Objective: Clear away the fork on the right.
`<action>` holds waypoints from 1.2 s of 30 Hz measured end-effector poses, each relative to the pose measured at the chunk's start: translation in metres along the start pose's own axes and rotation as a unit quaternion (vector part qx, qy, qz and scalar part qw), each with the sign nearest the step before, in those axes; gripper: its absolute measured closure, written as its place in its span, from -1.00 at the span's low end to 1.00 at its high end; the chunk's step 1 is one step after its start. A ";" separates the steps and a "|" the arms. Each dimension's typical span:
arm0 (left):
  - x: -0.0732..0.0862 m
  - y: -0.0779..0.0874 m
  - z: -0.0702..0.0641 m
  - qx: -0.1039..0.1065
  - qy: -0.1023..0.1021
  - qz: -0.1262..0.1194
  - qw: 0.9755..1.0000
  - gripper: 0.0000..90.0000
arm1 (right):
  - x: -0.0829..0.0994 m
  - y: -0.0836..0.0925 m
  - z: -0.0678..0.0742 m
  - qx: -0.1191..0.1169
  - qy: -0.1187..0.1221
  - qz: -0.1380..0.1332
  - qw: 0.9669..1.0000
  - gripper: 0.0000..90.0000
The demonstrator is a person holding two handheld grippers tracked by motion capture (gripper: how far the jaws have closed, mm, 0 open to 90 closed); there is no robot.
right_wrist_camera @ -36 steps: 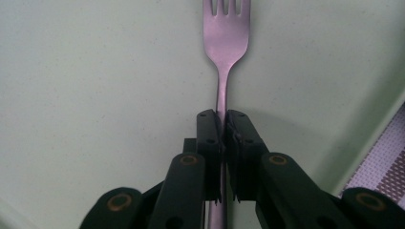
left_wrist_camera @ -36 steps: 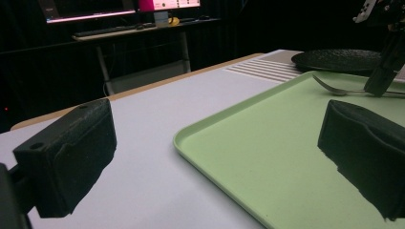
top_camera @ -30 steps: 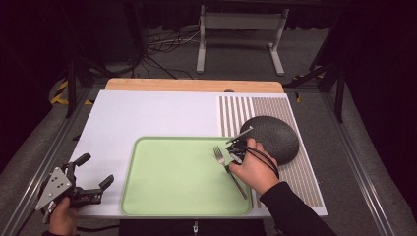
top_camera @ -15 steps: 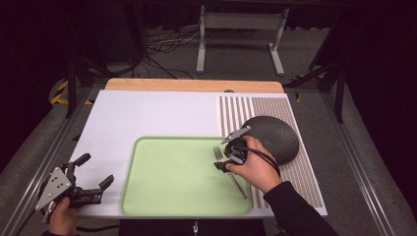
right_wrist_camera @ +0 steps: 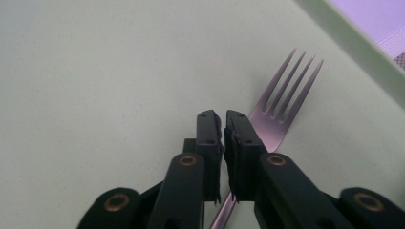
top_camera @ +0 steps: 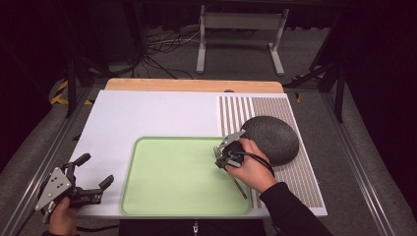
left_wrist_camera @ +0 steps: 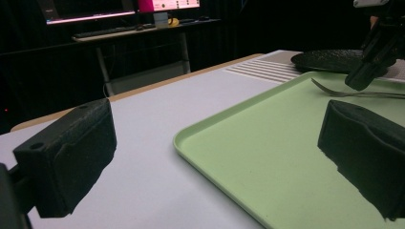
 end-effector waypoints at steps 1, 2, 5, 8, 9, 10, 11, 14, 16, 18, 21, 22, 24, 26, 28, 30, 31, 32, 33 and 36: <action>0.000 0.000 0.000 0.000 0.000 0.000 1.000 -1.00 | 0.001 -0.001 0.000 -0.003 0.000 0.002 1.000 0.88; 0.000 0.000 0.000 0.000 0.000 0.000 1.000 -1.00 | 0.001 -0.002 0.000 -0.005 -0.005 0.002 1.000 0.89; 0.000 0.000 0.000 0.000 0.000 0.000 1.000 -1.00 | 0.003 -0.004 0.000 -0.004 -0.003 0.013 1.000 0.95; 0.000 0.000 0.000 0.000 0.000 0.000 1.000 -1.00 | 0.005 -0.006 0.000 -0.001 0.001 0.023 1.000 0.98; 0.000 0.000 0.000 0.000 -0.001 0.000 1.000 -1.00 | 0.006 -0.006 0.000 -0.002 0.000 0.026 1.000 0.99; 0.000 0.000 0.000 0.000 0.000 0.000 1.000 -1.00 | 0.006 -0.007 0.000 0.002 0.001 0.028 1.000 0.99; 0.000 0.000 0.000 0.000 0.000 0.000 1.000 -1.00 | 0.006 -0.007 -0.001 0.006 0.005 0.031 0.999 0.99; 0.000 0.000 0.000 0.000 -0.001 0.000 1.000 -1.00 | 0.007 -0.008 -0.002 0.013 0.006 0.033 0.999 0.99; 0.000 0.000 0.000 0.000 -0.001 0.001 1.000 -1.00 | 0.007 -0.009 -0.003 0.015 0.006 0.035 0.999 0.99; 0.000 0.000 0.000 0.000 -0.001 0.000 1.000 -1.00 | 0.006 -0.010 -0.003 0.020 0.011 0.037 0.999 0.99; 0.000 0.000 0.000 0.000 0.000 0.000 1.000 -1.00 | 0.006 -0.010 -0.004 0.027 0.012 0.039 0.999 0.99; 0.000 0.000 0.000 0.000 -0.001 0.000 1.000 -1.00 | 0.006 -0.009 -0.005 0.031 0.013 0.040 0.999 0.99; 0.000 0.000 0.000 0.000 -0.001 0.000 1.000 -1.00 | 0.006 -0.008 -0.009 0.036 0.011 0.040 0.998 0.99; 0.000 0.000 0.000 0.000 -0.001 0.000 1.000 -1.00 | 0.007 -0.007 -0.011 0.040 0.010 0.039 0.998 0.99; 0.000 0.000 0.000 0.000 -0.001 0.000 1.000 -1.00 | 0.008 -0.005 -0.013 0.043 0.005 0.040 0.998 0.99; 0.000 0.000 0.000 0.000 0.000 0.001 1.000 -1.00 | 0.009 -0.004 -0.015 0.045 0.003 0.040 0.998 0.99; 0.000 0.000 0.000 0.000 -0.001 0.001 1.000 -1.00 | 0.009 -0.004 -0.017 0.048 0.004 0.040 0.998 0.99; 0.000 0.000 0.000 0.000 -0.001 0.001 1.000 -1.00 | 0.010 -0.003 -0.018 0.048 0.001 0.041 0.998 0.99; 0.000 0.000 0.000 0.000 -0.001 0.001 1.000 -1.00 | 0.011 -0.003 -0.019 0.050 0.000 0.041 0.998 0.99; 0.000 0.000 0.000 0.000 0.000 0.001 1.000 -1.00 | 0.012 -0.002 -0.022 0.052 -0.008 0.040 0.998 0.99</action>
Point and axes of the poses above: each handheld gripper's, and its own axes: y roughly backward along the jaws, x roughly out of its underside, z roughly to its left, the point moved 4 cm from there along -y, roughly forward along the jaws, and after that the axes turned 3 degrees about -y, right-handed, at the moved point
